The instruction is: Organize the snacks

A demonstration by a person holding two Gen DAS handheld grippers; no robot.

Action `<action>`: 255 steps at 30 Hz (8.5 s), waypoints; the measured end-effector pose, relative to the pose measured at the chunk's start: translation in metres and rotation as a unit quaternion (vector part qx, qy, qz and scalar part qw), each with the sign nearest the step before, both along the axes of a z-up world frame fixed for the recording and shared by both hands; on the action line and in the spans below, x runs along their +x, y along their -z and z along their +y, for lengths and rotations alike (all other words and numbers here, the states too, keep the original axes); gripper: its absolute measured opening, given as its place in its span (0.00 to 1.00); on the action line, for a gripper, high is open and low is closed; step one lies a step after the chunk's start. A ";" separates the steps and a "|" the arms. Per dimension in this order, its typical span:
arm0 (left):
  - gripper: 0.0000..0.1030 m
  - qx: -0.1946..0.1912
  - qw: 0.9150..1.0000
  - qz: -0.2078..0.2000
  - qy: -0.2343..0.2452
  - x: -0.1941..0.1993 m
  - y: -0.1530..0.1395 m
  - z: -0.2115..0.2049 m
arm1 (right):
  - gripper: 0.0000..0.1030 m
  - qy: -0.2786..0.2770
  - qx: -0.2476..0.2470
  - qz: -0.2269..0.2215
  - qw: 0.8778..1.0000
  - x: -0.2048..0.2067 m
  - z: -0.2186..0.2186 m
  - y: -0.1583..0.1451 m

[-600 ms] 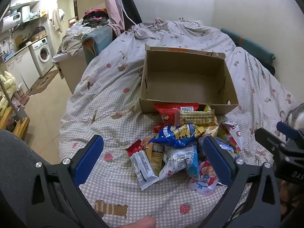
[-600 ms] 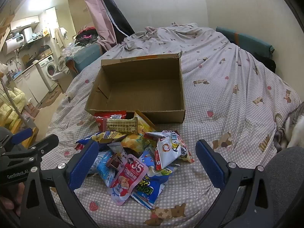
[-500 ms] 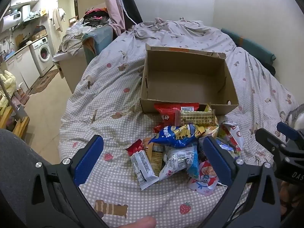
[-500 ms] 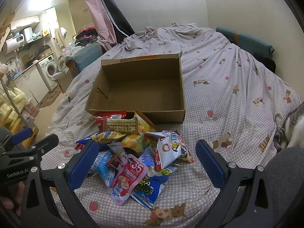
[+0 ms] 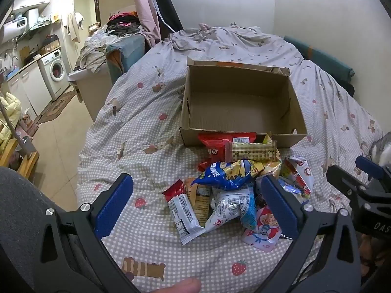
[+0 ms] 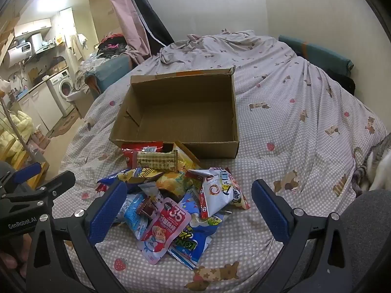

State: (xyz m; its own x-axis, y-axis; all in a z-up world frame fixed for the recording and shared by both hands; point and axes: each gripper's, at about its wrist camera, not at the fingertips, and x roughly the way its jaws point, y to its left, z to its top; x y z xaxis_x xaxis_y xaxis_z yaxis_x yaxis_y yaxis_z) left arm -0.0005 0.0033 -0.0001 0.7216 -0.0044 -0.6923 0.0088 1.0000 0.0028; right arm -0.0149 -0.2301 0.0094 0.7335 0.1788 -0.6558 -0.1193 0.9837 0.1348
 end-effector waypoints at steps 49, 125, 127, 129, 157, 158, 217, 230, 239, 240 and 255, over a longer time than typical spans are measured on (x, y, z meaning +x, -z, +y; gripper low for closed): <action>1.00 0.011 1.000 -0.008 0.004 0.000 -0.001 -0.007 | 1.00 0.006 0.008 0.002 1.000 -0.002 -0.003 0.000; 0.28 -0.114 0.936 0.329 -0.061 0.073 0.103 0.025 | 1.00 0.025 0.151 0.348 0.925 0.131 -0.063 0.108; 0.28 -0.103 0.942 0.314 -0.058 0.069 0.091 0.027 | 1.00 0.003 0.117 0.349 0.930 0.135 -0.051 0.109; 0.28 -0.098 0.946 0.302 -0.058 0.067 0.082 0.026 | 1.00 -0.014 0.086 0.348 0.933 0.141 -0.041 0.110; 0.28 -0.072 0.980 0.178 -0.059 0.095 0.026 0.032 | 0.53 -0.057 0.077 0.202 0.975 0.117 -0.067 -0.001; 0.28 -0.071 0.981 0.170 -0.055 0.099 0.018 0.030 | 0.53 -0.062 0.075 0.190 0.977 0.119 -0.067 -0.011; 0.72 -0.006 0.990 0.138 0.031 0.224 0.061 -0.056 | 0.79 -0.113 0.067 0.143 0.981 0.227 0.005 0.042; 0.72 -0.016 0.991 0.126 0.034 0.213 0.046 -0.053 | 0.79 -0.094 0.079 0.127 0.984 0.213 -0.013 0.029; 0.72 -0.017 0.993 0.115 0.034 0.192 0.025 -0.044 | 0.79 -0.098 0.092 0.123 0.983 0.198 -0.019 0.020; 0.72 -0.020 0.993 0.115 0.033 0.188 0.023 -0.041 | 0.79 -0.096 0.104 0.125 0.982 0.198 -0.023 0.020; 0.72 -0.066 0.988 0.138 -0.014 0.162 0.025 -0.003 | 0.79 -0.168 0.273 0.233 0.918 0.229 0.005 0.065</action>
